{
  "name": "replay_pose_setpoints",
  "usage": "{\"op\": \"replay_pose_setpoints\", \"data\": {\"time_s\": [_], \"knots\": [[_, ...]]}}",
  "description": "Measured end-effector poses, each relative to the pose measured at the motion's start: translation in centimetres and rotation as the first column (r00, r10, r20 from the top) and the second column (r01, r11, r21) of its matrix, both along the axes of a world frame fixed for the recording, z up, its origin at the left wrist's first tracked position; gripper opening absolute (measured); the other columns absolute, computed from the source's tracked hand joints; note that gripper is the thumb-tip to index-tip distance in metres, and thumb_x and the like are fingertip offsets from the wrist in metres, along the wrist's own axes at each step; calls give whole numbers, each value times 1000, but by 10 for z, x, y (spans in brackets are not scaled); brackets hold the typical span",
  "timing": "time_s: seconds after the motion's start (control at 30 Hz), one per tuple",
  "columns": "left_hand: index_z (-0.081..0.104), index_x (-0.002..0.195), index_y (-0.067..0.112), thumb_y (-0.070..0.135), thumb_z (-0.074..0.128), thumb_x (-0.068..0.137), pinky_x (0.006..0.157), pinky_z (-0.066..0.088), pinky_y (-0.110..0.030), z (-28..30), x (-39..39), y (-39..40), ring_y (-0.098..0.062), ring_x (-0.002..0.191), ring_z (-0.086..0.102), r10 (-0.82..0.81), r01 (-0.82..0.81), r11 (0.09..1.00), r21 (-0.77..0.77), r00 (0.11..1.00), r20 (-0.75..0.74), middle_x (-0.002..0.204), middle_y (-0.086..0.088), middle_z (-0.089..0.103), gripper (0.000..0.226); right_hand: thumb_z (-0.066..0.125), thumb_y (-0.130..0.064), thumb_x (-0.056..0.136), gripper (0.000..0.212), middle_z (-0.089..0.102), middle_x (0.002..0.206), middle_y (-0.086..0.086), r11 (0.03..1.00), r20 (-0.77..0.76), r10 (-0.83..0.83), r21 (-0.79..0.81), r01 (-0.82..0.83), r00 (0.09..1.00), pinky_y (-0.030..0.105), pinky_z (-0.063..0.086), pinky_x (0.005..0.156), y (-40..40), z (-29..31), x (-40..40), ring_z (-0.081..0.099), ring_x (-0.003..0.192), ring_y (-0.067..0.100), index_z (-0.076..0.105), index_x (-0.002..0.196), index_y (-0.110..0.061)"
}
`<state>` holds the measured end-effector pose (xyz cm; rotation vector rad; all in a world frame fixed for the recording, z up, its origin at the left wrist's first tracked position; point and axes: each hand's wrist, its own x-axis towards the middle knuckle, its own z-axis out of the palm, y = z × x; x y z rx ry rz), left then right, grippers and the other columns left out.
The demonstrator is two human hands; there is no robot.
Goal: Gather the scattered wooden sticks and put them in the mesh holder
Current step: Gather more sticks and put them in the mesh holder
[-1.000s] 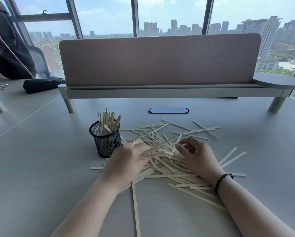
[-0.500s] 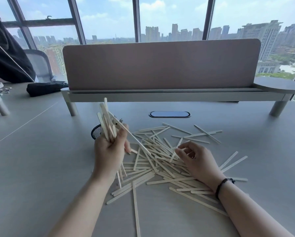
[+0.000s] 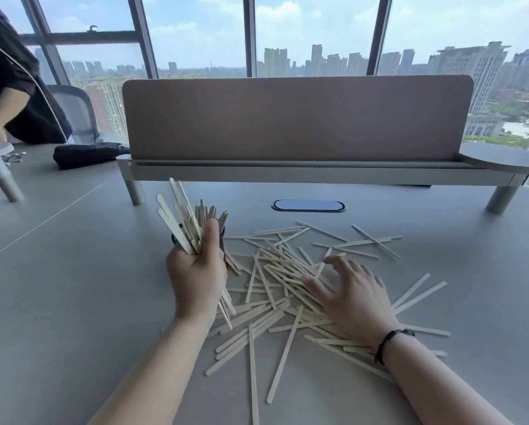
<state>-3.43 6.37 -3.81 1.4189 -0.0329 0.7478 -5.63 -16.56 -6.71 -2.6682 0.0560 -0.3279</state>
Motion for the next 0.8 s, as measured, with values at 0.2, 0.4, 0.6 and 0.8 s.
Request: {"op": "replay_pose_setpoints", "data": {"time_s": [0.2, 0.4, 0.6, 0.8], "knots": [[46, 57, 18, 31, 67, 96, 40, 36, -27, -8, -4, 2, -21, 30, 44, 51, -64, 987, 148, 995, 88, 38, -4, 44, 47, 27, -106, 52, 108, 40, 143, -6, 968, -38, 149, -196, -154, 988, 40, 21, 116, 26, 9, -27, 32, 137, 19, 28, 141, -45], [48, 64, -7, 27, 71, 93, 43, 40, -41, -21, -6, -3, -35, 39, 45, -19, 21, 976, 219, 1000, -12, 44, -22, 45, 50, 34, -107, 41, 115, 28, 151, -5, 957, -68, 158, -234, -170, 985, 48, 11, 120, 30, 2, -22, 17, 146, 17, 32, 135, -40], [41, 60, -4, 48, 65, 89, 54, 45, -47, -30, -8, -3, -40, 49, 46, -21, 42, 962, 269, 997, -79, 51, -27, 45, 65, 23, -106, 50, 112, 42, 144, 4, 991, -92, -12, -134, -1, 996, 47, 22, 115, 34, -5, -10, 30, 140, 25, 34, 134, -33], [38, 53, 13, 55, 62, 88, 47, 37, -39, -40, -5, -4, -26, 42, 37, -39, 78, 974, 213, 982, -182, 43, -9, 38, 59, 15, -103, 56, 121, 33, 155, 21, 990, -228, -131, -74, 117, 965, 54, 17, 116, 68, -2, 24, 19, 146, 37, 22, 149, -25]]}}
